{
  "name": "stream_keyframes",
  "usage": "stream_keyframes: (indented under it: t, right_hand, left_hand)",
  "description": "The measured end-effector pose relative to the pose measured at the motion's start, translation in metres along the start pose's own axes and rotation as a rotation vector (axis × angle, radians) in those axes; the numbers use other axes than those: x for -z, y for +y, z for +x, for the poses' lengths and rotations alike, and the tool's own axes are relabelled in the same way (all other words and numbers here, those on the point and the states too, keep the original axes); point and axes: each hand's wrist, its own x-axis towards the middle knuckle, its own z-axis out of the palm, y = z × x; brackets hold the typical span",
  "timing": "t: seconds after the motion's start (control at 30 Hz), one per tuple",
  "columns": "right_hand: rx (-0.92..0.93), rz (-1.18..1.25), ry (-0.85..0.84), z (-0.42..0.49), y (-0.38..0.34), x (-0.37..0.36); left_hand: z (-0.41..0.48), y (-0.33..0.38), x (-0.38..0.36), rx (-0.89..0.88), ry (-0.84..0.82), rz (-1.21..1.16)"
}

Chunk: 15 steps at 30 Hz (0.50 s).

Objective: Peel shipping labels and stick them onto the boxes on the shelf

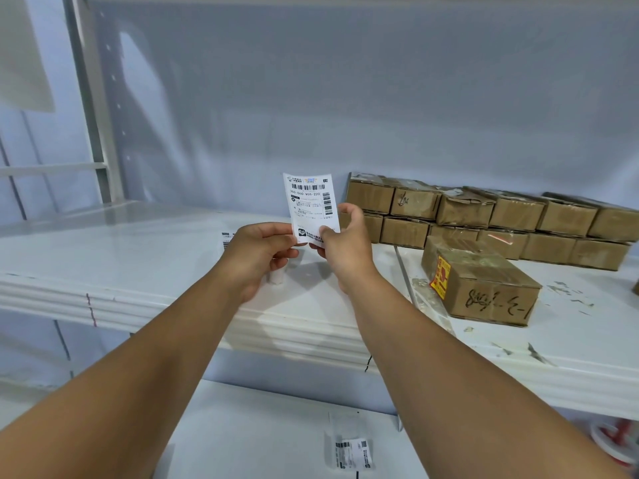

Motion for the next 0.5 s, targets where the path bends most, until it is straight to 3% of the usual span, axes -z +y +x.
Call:
stream_keyframes:
  t: [0.5]
  right_hand:
    - [0.041, -0.020, -0.057, -0.0003, 0.0012, -0.0002]
  left_hand:
    - [-0.0015, 0.0010, -0.0013, 0.000, -0.007, 0.036]
